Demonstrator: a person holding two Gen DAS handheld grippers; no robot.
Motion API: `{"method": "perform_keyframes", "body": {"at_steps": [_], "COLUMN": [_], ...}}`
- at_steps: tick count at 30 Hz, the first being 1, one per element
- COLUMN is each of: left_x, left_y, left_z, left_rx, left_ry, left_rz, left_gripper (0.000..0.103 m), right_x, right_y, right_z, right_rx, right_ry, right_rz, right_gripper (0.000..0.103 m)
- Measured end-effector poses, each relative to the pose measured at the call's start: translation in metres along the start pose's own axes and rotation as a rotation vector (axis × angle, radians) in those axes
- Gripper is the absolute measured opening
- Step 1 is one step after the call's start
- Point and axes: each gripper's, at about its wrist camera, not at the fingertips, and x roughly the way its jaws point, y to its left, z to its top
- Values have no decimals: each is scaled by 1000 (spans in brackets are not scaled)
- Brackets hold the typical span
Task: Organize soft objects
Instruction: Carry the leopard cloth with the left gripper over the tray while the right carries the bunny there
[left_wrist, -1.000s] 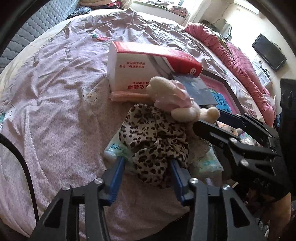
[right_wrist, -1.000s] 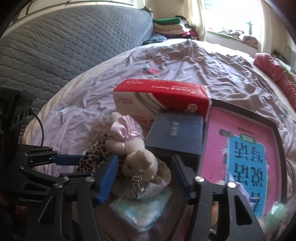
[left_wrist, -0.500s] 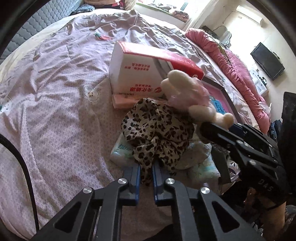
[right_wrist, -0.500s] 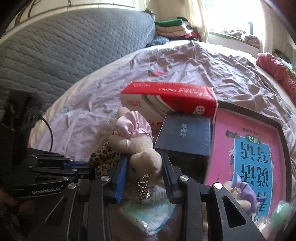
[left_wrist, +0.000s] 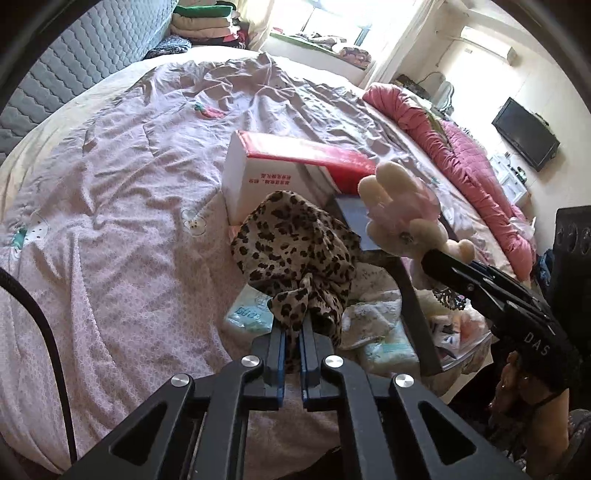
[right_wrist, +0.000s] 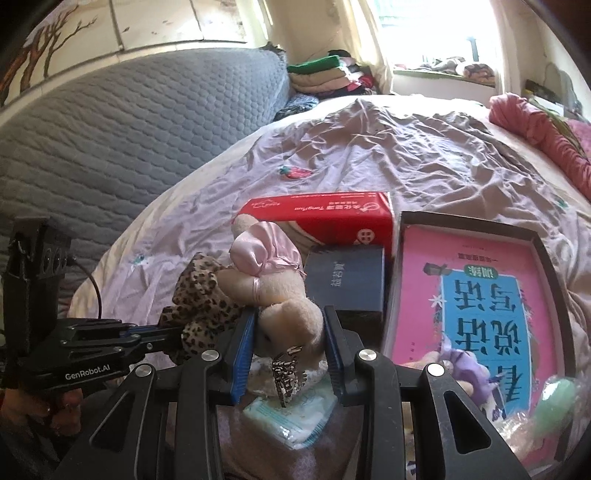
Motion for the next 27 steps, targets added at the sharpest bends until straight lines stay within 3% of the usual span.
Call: {"method": "perform_keyframes", "body": {"at_steps": [17,27], "left_x": [-31,-45], "left_y": [-41,-84], "left_z": [5,13], "left_rx": [88,163], "left_ry": [-69,-99], "left_rz": [24,11], "left_gripper": [6,6], "right_x": [-41,-89], "right_y": [-7,-29], "right_z": [2,6], "right_rx": [35,77], "right_ry": [-68,-130], "right_rz": [-25,-105], "right_gripper": [36,36]}}
